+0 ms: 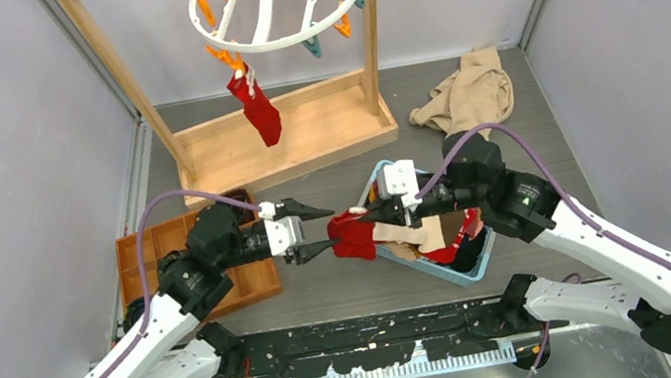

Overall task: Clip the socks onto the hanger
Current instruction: Pick up the sock from the bin.

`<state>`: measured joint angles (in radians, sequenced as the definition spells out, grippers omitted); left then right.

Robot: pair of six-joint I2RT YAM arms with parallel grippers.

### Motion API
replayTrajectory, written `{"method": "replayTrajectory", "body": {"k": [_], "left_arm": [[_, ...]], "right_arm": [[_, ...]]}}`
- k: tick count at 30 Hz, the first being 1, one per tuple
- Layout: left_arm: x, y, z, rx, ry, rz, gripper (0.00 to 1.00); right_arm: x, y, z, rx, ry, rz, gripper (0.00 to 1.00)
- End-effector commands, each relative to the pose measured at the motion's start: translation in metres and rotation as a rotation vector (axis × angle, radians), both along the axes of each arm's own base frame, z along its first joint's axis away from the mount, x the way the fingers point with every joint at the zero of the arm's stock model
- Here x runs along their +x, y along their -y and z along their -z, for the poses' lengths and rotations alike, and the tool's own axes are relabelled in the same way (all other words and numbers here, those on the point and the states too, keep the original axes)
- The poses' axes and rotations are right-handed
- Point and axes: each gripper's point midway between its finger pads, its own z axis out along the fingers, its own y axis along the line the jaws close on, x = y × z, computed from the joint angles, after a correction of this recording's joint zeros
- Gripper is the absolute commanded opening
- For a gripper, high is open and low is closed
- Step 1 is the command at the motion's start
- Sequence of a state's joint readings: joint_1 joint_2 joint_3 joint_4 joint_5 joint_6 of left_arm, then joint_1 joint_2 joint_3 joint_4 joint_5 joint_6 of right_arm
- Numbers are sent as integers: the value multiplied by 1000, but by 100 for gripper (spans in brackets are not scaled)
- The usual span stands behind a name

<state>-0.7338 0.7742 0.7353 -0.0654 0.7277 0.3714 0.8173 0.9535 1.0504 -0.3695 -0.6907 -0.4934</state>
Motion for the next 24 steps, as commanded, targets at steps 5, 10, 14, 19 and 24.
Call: {"method": "replayTrajectory", "body": {"k": [5, 10, 14, 19, 24], "left_arm": [[16, -14, -55, -326, -18, -183, 65], [29, -14, -60, -338, -31, -245, 62], [41, -7, -57, -320, -56, -276, 58], [48, 5, -57, -302, -86, -261, 44], [40, 13, -61, -313, -84, -193, 14]], "right_arm": [[36, 5, -22, 92, -25, 258, 1], [38, 0, -20, 96, -35, 283, 1], [39, -1, -20, 99, -36, 292, 1], [38, -2, -17, 93, -40, 289, 1], [29, -2, -14, 75, -27, 233, 1]]}}
